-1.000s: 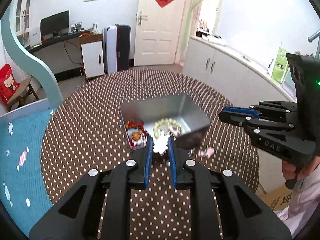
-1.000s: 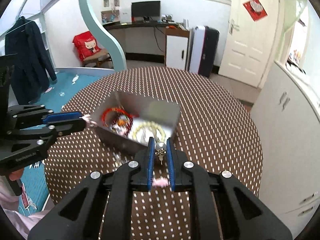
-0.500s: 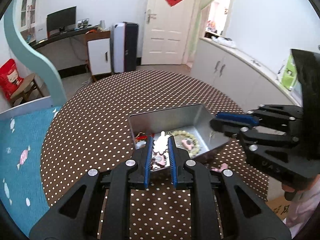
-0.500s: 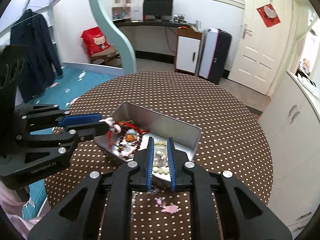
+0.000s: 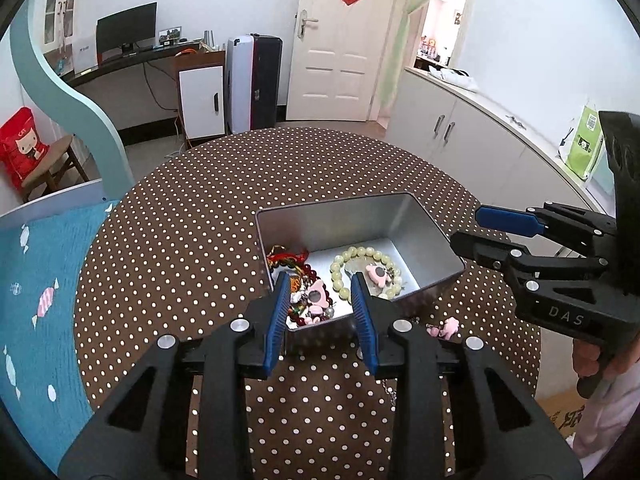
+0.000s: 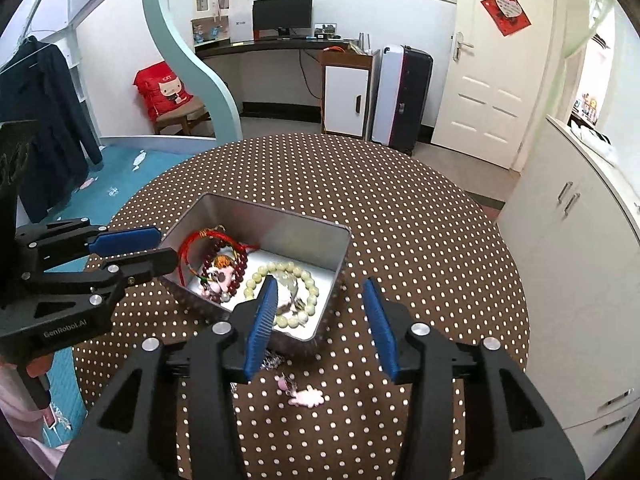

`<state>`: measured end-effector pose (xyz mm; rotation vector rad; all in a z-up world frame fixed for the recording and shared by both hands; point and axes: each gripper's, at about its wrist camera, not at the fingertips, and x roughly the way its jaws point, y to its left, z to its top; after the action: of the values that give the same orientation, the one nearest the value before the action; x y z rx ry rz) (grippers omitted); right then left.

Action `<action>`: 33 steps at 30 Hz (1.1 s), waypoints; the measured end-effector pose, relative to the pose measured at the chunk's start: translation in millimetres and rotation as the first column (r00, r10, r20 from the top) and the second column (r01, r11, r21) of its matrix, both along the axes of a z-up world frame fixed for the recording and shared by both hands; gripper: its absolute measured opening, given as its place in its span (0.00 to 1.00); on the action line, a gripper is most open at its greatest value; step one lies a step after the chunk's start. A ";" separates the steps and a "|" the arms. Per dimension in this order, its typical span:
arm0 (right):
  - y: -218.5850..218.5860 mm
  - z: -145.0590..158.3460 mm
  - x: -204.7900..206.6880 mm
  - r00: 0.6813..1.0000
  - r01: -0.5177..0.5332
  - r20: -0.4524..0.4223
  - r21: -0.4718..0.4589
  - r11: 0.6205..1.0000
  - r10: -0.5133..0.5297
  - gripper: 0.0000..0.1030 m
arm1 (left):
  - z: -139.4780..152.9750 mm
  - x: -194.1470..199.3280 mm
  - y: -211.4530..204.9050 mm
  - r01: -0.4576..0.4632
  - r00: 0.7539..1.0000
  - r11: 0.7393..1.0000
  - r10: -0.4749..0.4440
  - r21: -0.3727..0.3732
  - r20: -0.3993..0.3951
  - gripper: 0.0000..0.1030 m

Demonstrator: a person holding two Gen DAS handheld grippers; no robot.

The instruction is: Organize jewelry

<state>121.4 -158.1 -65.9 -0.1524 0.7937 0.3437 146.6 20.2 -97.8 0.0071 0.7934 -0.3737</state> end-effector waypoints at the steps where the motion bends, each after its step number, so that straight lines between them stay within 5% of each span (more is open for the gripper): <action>1: -2.3 -1.8 -1.6 1.000 0.004 -0.003 0.001 1.000 -0.004 0.42 | -0.7 -2.2 -0.5 -0.003 1.000 1.000 0.003 0.001 0.000 0.31; 8: -20.7 -19.2 -10.8 0.998 0.048 -0.044 0.015 0.999 -0.048 0.54 | -5.3 -23.7 -8.1 0.034 0.999 0.999 -0.034 0.002 0.001 0.39; 16: -29.5 -52.2 -24.2 0.990 0.032 -0.137 0.036 0.999 -0.027 0.54 | -32.3 -43.3 -25.9 0.080 0.994 0.997 -0.078 0.018 -0.072 0.51; 24: -18.5 -66.3 -29.0 0.985 -0.019 -0.170 0.048 0.999 0.027 0.54 | -51.7 -47.0 -38.1 0.081 0.989 0.996 -0.075 0.035 -0.128 0.51; 30: -14.6 -66.4 -30.1 0.990 -0.040 -0.134 0.029 0.999 0.043 0.32 | -57.5 -45.7 -41.7 0.082 0.986 0.996 -0.075 0.039 -0.148 0.51; 33: -16.0 -66.5 -31.2 0.992 -0.033 -0.124 0.020 0.999 0.036 0.25 | -60.5 -42.6 -44.8 0.102 0.983 0.994 -0.096 0.036 -0.157 0.41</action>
<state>90.2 -174.0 -132.4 -0.1285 0.9115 0.3959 104.0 -24.6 -158.3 0.0596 0.9570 -0.4550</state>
